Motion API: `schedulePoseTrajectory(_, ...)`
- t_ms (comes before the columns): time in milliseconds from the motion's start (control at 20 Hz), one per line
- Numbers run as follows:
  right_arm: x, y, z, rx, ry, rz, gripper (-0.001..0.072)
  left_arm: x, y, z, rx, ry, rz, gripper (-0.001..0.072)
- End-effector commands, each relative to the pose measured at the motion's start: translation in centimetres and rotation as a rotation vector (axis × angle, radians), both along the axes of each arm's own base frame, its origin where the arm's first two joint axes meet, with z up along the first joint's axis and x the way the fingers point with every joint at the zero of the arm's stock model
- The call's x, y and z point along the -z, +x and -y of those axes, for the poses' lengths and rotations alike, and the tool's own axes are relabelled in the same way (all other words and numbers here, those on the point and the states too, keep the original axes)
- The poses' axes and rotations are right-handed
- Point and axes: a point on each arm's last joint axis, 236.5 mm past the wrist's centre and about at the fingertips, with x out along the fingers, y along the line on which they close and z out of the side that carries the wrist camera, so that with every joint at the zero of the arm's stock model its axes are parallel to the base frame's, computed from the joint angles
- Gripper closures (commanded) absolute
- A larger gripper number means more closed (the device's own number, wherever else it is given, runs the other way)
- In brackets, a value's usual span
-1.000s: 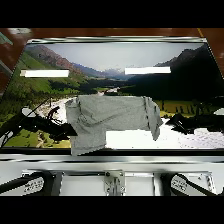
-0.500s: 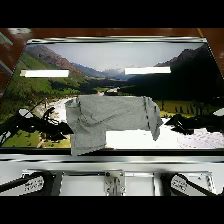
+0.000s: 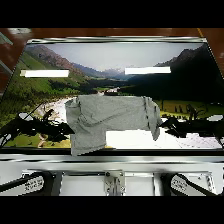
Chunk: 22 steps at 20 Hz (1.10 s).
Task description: Fold the shirts.
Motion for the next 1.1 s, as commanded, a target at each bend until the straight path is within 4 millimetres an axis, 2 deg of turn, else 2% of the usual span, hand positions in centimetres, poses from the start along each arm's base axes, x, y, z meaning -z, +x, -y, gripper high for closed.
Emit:
schedulePoseTrajectory(0,0.4,1.4,-2.1,-0.039,-0.032,0.051,0.0121,-0.5,1.5,0.8,-0.048,-0.036,0.043,0.0114)
schedulePoseTrajectory(100,1.2,1.8,-3.6,-0.093,-0.070,0.068,0.0121,-0.5,1.4,1.1,-0.037,-0.036,0.041,0.0113)
schedulePoseTrajectory(250,2.3,1.7,-4.6,-0.114,-0.087,0.041,0.0121,-0.4,1.2,1.5,-0.018,-0.036,0.044,0.0113)
schedulePoseTrajectory(450,3.3,1.9,-5.1,-0.104,-0.104,0.025,0.0122,-0.4,1.0,1.6,-0.002,-0.029,0.044,0.0113)
schedulePoseTrajectory(650,3.5,1.7,-4.6,-0.117,-0.131,0.016,0.0134,0.0,-0.1,-0.2,0.008,-0.007,0.008,0.0113)
schedulePoseTrajectory(800,3.8,2.6,-3.9,-0.058,-0.154,0.023,0.0569,0.0,0.3,-0.6,-0.011,-0.005,0.014,0.0113)
schedulePoseTrajectory(850,3.8,2.7,-3.8,-0.056,-0.157,0.026,0.0652,-0.1,0.4,-0.3,-0.018,-0.015,0.016,0.0113)
schedulePoseTrajectory(1050,3.8,2.6,-3.7,-0.061,-0.162,0.025,0.0653,-1.1,1.7,1.3,-0.045,-0.074,0.058,0.0092)
